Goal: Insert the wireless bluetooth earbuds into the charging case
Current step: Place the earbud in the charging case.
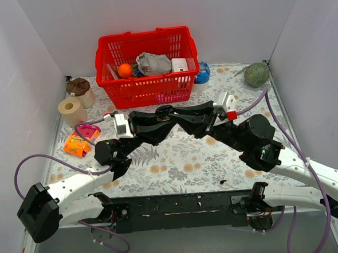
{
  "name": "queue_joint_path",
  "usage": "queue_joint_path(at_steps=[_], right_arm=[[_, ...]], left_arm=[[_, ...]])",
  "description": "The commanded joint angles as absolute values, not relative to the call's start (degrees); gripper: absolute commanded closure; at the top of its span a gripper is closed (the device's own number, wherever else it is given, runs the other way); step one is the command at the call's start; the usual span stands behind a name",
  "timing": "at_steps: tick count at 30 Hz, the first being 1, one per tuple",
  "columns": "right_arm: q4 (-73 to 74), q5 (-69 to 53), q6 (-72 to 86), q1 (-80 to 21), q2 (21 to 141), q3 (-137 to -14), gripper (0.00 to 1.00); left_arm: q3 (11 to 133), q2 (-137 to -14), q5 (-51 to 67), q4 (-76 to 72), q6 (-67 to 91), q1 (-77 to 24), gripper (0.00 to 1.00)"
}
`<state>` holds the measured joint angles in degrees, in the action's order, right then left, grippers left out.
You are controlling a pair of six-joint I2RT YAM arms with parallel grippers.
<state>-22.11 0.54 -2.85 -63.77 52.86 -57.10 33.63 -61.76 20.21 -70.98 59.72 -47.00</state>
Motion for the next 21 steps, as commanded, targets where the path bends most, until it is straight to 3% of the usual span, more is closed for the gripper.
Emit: queue_joint_path(at_steps=[1,18,21], right_arm=[[-22.59,2.64,-2.90,-63.98,51.86,-57.04,0.99],[-18.12,3.95,-2.11,-63.90,52.21,-57.74,0.99],[-17.05,4.57,-1.67,-63.90,52.38,-58.10,0.91]], left_arm=[[35.77,-60.21,20.48,-70.31,58.36,-47.11,1.00],[36.48,-59.68,20.74,-69.52,57.48,-47.11,1.00],[36.21,-59.33,20.74,-69.52,57.48,-47.11,1.00]])
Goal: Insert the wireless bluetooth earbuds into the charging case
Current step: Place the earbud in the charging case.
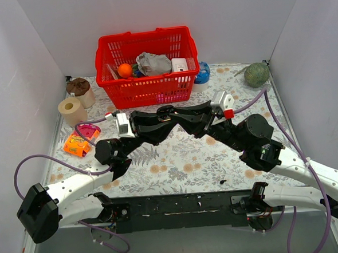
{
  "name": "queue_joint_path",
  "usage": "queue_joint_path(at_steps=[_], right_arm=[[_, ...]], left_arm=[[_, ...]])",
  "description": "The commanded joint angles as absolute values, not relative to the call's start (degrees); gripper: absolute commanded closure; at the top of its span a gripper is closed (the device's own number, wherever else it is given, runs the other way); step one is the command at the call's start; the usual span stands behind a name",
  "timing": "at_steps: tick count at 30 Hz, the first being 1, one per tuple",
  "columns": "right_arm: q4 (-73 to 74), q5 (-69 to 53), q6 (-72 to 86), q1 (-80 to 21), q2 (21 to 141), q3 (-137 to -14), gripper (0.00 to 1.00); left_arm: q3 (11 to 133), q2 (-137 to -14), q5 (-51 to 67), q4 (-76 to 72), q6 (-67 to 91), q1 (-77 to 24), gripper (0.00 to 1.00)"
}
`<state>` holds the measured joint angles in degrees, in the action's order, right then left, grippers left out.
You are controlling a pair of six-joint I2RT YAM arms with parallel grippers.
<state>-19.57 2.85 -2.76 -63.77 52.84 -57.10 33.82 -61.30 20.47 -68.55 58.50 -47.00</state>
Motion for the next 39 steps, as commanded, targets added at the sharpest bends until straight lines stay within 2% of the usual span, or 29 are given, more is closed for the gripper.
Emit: queue_joint_path(at_steps=[1,5,12,23,26,27,28,35,39], right_arm=[[-16.96,4.83,-1.67,-63.98,52.38,-58.18,0.91],[-16.35,5.80,-1.32,-63.98,52.38,-58.36,0.85],[-15.82,7.73,-0.79,-63.98,52.38,-58.53,0.68],[-15.56,10.99,-0.70,-63.90,52.21,-59.24,0.53],[-15.47,10.55,-0.62,-63.98,51.94,-59.68,0.42],[-15.47,10.02,-0.53,-63.98,51.77,-59.76,0.16],[-15.56,8.98,-0.44,-63.98,51.07,-59.85,0.10],[-13.81,9.75,1.41,-63.98,46.50,-61.08,0.06],[-9.77,14.93,1.93,-63.98,42.55,-60.30,0.05]], left_arm=[[36.12,-59.41,20.66,-69.52,57.57,-47.20,1.00],[35.95,-58.98,20.57,-69.26,57.48,-47.11,1.00],[35.77,-58.71,20.48,-68.99,57.39,-47.11,1.00],[34.89,-58.27,20.21,-69.00,57.48,-47.11,1.00],[34.72,-58.18,19.95,-68.56,57.39,-47.11,1.00],[34.54,-58.18,19.78,-68.55,57.39,-47.20,1.00],[34.45,-58.27,19.69,-68.38,57.39,-47.20,1.00],[33.58,-57.66,19.07,-67.68,56.87,-47.11,1.00],[33.05,-56.69,19.16,-66.80,57.22,-47.20,1.00]])
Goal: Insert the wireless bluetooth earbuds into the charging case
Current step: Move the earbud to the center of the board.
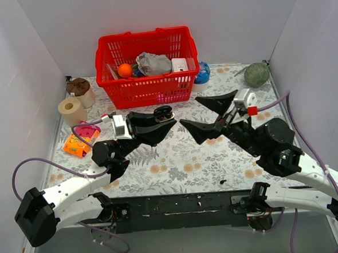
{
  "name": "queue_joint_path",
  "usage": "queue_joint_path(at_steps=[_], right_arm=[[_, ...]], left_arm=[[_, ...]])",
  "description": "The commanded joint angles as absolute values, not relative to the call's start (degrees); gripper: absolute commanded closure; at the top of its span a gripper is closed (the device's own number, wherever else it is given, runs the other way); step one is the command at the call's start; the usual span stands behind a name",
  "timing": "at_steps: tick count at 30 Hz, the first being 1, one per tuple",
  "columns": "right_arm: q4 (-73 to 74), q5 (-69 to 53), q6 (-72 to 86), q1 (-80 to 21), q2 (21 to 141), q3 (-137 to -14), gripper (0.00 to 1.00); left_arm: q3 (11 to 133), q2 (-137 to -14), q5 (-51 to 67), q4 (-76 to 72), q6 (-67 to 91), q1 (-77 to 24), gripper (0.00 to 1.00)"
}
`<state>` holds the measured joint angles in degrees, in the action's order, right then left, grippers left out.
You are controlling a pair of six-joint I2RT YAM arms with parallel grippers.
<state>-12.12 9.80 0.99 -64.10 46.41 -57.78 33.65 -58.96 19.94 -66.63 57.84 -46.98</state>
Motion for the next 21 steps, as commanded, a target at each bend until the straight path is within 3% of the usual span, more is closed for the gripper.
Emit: queue_joint_path(at_steps=[1,7,11,13,21], right_arm=[[-8.10,17.81,2.63,-63.98,41.41,-60.03,0.04],[19.39,32.31,9.30,-63.90,44.98,-62.58,0.04],[36.44,40.51,27.17,-63.90,48.95,-58.03,0.02],[43.37,39.39,35.11,-63.64,50.53,-55.04,0.04],[47.55,24.71,51.84,-62.23,52.38,-41.06,0.29]], left_arm=[[32.87,-56.34,19.42,-66.54,57.30,-47.11,1.00],[30.50,-51.60,20.04,-61.79,58.70,-47.11,1.00],[25.50,-45.98,19.17,-58.46,60.73,-47.20,1.00],[21.56,-41.67,18.28,-58.10,61.17,-47.20,1.00],[15.30,-30.33,15.82,-53.09,63.81,-47.29,1.00]])
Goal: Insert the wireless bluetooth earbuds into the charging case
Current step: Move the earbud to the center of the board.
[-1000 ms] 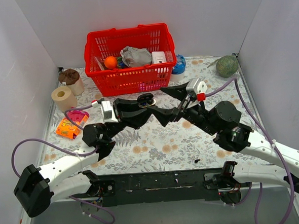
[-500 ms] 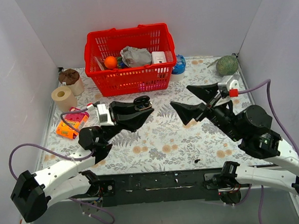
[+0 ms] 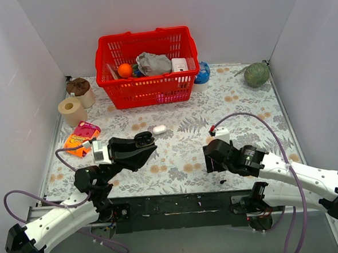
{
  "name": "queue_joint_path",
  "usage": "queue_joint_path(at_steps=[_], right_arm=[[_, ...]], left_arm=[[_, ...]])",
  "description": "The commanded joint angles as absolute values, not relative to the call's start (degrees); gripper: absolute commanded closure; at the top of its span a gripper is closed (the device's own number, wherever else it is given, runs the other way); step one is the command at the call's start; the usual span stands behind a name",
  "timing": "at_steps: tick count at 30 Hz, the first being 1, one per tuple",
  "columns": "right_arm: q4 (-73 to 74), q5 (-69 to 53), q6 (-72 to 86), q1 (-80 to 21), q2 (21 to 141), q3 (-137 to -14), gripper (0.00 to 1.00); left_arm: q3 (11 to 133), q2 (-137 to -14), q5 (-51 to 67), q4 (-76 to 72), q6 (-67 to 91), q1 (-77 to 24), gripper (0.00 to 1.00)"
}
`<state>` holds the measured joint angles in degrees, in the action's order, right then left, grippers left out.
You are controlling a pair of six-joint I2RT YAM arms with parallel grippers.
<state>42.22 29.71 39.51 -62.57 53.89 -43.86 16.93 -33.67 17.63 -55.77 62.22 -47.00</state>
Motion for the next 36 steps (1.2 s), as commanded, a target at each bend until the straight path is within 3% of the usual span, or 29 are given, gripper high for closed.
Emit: queue_joint_path(at_steps=[1,4,7,8,11,24,36], right_arm=[[48.94,23.57,52.90,-62.23,52.64,-40.61,0.30],[53.17,21.11,55.54,-62.23,52.39,-39.38,0.46],[54.14,19.08,57.56,-62.23,50.19,-37.71,0.72],[54.14,18.72,58.00,-62.23,49.49,-37.36,0.85],[56.16,18.20,59.68,-62.23,47.73,-36.65,0.99],[60.29,16.08,61.70,-62.23,48.78,-32.61,0.99],[49.40,21.71,64.07,-62.23,55.28,-31.47,0.99]], left_arm=[[14.94,-29.19,15.82,-52.82,63.81,-47.29,1.00],[13.80,-27.69,16.08,-52.03,64.25,-47.29,1.00],[12.92,-26.37,16.43,-52.29,64.60,-47.29,1.00],[12.57,-25.76,16.52,-52.38,64.69,-47.29,1.00],[12.13,-24.88,16.44,-52.56,65.04,-47.29,1.00],[10.46,-24.96,16.44,-54.14,66.53,-47.29,1.00],[10.63,-24.52,16.26,-53.18,66.27,-47.29,1.00]])
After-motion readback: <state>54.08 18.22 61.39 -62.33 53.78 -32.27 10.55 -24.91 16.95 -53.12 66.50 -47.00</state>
